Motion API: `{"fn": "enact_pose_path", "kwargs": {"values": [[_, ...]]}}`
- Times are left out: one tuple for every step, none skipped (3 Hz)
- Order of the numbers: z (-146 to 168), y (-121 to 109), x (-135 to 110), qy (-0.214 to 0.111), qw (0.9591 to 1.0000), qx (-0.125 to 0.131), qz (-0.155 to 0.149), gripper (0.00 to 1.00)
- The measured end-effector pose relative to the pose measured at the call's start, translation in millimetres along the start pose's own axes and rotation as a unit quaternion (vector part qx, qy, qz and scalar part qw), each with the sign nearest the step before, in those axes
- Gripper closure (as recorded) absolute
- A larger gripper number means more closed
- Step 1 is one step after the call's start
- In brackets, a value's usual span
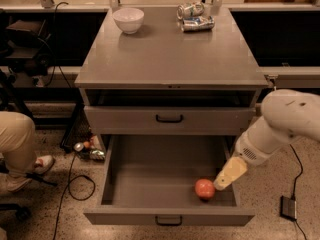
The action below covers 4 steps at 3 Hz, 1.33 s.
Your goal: Pick apple from middle drawer and place on counter
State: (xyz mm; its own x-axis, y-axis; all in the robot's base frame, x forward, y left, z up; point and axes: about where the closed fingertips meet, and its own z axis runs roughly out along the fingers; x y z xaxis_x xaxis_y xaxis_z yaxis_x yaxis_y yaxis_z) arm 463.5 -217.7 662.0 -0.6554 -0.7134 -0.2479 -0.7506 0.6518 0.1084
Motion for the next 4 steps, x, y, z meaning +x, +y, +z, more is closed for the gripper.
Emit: {"fn": "enact_pose_path", "kwargs": {"values": [[65,-5,5,0.009,0.9982,-0.029,0.052,0.00],[121,-11,12,0.000,0.9926,-0.055,0.108,0.00],[162,-15,11,-0.014,0.9862,-0.076,0.146,0.00],[189,-15,7,-0.022,0.9813,-0.090,0.169,0.00]]}}
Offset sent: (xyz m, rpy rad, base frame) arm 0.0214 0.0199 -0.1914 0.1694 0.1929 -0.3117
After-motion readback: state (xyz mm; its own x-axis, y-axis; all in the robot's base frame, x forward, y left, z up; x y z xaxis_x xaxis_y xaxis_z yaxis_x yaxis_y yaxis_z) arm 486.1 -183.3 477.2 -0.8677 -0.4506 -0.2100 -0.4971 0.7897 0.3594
